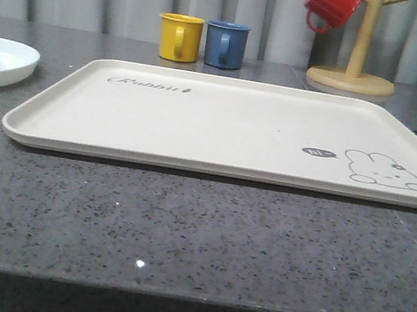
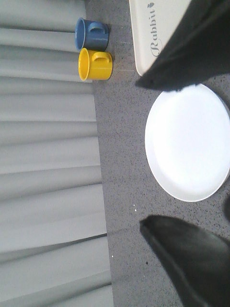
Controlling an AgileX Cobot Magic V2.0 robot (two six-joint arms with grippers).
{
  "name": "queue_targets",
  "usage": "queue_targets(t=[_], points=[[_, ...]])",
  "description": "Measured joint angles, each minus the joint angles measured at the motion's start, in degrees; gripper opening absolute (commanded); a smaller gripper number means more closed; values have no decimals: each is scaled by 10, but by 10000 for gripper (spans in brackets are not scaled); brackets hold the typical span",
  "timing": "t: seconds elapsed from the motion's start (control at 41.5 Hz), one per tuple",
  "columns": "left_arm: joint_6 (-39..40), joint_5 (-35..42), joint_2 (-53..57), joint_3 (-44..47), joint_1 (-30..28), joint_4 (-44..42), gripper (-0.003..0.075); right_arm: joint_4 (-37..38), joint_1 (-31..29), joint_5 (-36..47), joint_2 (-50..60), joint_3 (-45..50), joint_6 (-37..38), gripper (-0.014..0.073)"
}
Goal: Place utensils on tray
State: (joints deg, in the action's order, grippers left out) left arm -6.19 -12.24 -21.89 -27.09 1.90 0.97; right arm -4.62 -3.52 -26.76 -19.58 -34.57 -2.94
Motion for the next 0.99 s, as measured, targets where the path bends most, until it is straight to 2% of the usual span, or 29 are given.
queue_targets(t=[0.241,0.53,0.723,0.988], points=[[0,0,0,0,0,0,648,0,0,0,-1,0,0,582],[0,-8,-4,-1,0,0,575,0,0,0,-1,0,0,582],[-4,-84,-83,-52,1,0,566,0,0,0,-1,0,0,582],[-43,-250,-279,-213,53,0,566,0,0,0,-1,0,0,582]])
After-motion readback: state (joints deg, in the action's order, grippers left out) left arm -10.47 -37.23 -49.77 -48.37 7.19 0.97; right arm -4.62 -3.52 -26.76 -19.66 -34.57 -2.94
